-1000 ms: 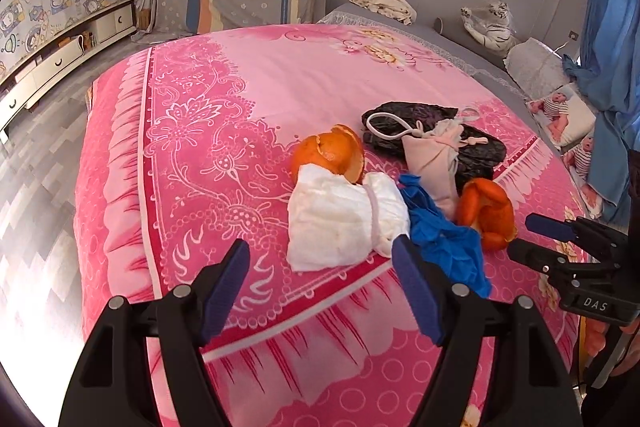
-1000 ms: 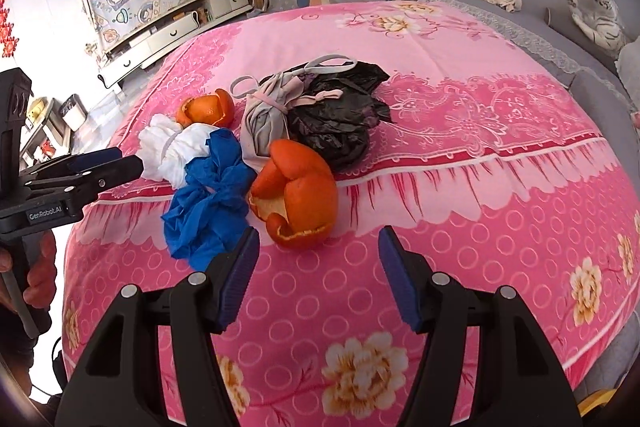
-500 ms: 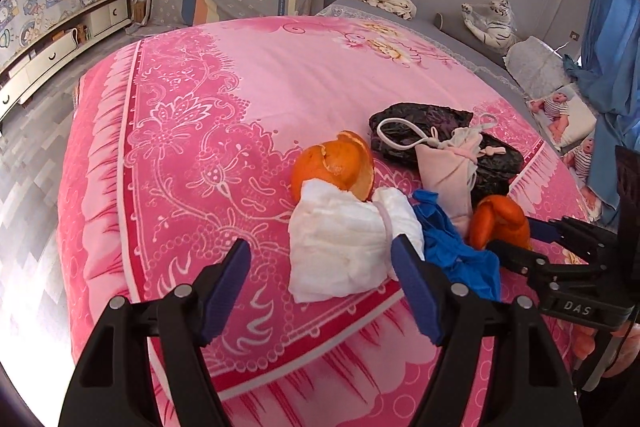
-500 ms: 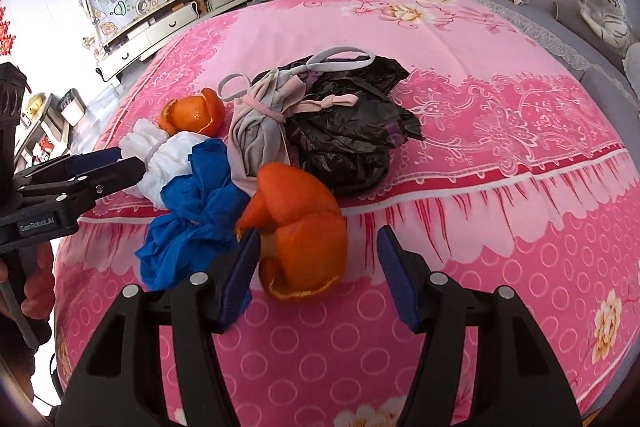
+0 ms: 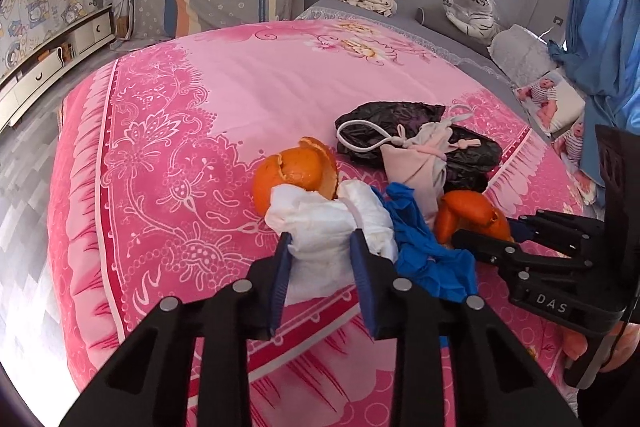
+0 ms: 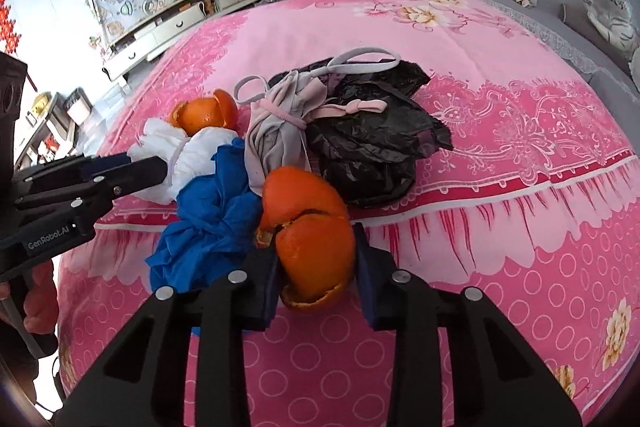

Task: Collect trash
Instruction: 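Grasp the white tissue with the left tool while the right tool grasps the orange peel, then carry the white tissue and orange peel with both tools over the yellow bin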

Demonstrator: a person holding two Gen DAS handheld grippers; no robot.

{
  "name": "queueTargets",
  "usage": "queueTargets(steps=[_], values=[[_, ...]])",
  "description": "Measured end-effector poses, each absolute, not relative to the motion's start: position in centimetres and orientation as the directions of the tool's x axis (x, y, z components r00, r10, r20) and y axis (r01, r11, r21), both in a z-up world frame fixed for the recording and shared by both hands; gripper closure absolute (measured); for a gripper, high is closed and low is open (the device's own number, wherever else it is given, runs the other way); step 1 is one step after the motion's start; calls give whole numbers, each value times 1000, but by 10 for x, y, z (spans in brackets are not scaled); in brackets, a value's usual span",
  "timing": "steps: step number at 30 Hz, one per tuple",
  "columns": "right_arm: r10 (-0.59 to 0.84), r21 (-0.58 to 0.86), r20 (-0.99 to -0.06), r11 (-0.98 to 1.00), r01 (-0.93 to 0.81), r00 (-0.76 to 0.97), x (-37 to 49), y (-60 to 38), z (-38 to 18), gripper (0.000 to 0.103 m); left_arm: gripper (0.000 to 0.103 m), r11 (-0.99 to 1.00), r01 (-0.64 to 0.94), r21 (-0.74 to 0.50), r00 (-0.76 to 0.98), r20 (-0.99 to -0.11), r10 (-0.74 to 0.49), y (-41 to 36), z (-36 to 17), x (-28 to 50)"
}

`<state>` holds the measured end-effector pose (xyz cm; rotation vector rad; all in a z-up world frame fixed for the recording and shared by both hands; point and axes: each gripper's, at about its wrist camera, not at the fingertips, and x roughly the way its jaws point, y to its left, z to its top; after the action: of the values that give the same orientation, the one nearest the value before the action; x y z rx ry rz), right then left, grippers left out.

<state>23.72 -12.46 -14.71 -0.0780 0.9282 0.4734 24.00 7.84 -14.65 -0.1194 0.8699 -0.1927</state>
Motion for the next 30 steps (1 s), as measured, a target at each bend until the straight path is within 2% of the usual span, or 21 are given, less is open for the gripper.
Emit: queueTargets(steps=[30], values=[[371, 128, -691, 908, -400, 621, 175, -168, -93, 77, 78, 974, 129, -185, 711, -668, -221, 86, -91, 167]])
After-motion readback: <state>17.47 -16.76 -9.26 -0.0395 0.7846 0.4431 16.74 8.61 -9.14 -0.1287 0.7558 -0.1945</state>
